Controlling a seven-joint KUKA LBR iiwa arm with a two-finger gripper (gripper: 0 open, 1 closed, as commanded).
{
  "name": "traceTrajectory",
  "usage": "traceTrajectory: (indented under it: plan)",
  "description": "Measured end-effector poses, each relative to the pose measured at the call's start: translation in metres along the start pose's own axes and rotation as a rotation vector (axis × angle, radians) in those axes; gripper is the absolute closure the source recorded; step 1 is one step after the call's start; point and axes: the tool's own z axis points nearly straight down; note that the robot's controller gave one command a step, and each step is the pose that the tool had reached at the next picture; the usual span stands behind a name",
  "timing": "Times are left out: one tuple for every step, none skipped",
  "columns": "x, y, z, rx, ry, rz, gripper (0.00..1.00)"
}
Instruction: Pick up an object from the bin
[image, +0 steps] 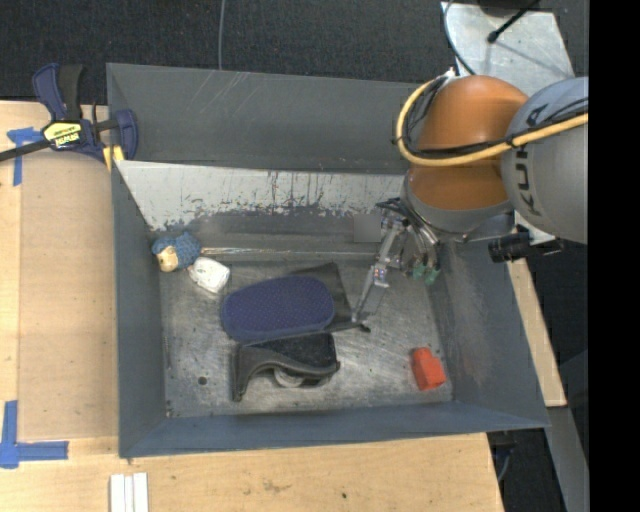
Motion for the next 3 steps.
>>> traceTrajectory:
  plan:
    - [0.015,0.049,0.085,-0.002,-0.006,-0.093,0.00]
    - [0.016,0.050,0.088,-0.001,-0.001,-0.095,1.00]
    - [-0.020,0.064,-0.072,-0.003,-0.012,-0.263,1.00]
